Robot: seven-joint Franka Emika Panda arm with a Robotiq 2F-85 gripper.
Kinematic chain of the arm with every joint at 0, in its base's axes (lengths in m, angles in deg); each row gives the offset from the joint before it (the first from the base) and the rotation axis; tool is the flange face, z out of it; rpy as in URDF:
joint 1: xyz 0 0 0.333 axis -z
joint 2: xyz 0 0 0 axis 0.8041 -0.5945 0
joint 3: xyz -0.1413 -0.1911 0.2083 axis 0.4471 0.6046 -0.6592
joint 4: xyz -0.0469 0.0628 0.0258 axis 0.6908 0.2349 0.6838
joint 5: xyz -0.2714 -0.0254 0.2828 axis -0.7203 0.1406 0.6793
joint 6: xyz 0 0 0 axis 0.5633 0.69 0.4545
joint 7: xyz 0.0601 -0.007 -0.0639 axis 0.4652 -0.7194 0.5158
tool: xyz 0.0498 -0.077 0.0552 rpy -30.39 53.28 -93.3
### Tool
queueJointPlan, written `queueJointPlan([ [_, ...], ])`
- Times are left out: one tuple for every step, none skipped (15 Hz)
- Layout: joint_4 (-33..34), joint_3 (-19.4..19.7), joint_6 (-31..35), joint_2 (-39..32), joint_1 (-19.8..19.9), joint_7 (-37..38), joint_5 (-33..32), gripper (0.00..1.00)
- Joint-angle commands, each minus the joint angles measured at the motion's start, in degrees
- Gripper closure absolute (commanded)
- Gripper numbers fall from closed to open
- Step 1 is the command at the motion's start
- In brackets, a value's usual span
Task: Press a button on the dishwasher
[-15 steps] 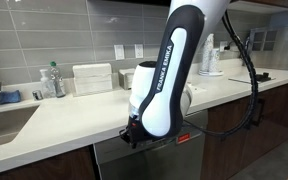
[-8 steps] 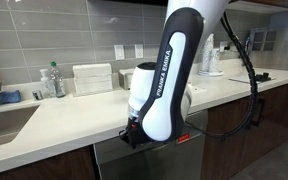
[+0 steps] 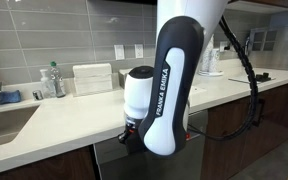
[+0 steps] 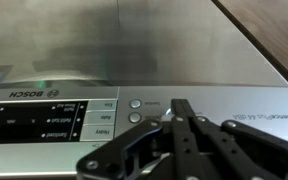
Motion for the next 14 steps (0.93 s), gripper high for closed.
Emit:
queueJointPlan([
  [2.0,5.5,5.0,-6.4,-6.6,-4.4,8.2,1.00],
  [1.9,5.0,5.8,-6.7,-6.6,-5.3,10.0,1.00],
  [1.5,3.2,5.8,-6.0,-5.6,-7.3,12.4,1.00],
  [0.8,0.3,6.2,-4.1,-3.0,-9.6,13.9,1.00],
  [-0.3,-3.4,5.3,-0.8,0.5,-11.9,14.8,1.00],
  [-1.1,-5.8,5.1,1.2,2.8,-14.0,15.7,1.00],
  [-2.3,-8.1,3.2,3.8,5.1,-15.9,16.5,1.00],
  [-3.4,-11.1,2.0,6.2,8.2,-17.8,17.1,1.00],
  [-4.3,-13.8,1.5,8.0,11.2,-19.4,17.6,1.00],
  [-5.8,-17.5,1.2,10.7,15.1,-21.0,17.6,1.00],
  [-6.9,-21.8,0.2,13.1,19.4,-22.1,17.7,1.00],
  [-8.6,-26.5,-1.0,16.1,23.6,-22.8,17.8,1.00],
  [-10.4,-30.7,-3.4,19.4,28.0,-18.8,13.0,1.00],
  [-11.9,-35.1,-6.1,22.4,31.5,-18.5,13.3,1.00],
])
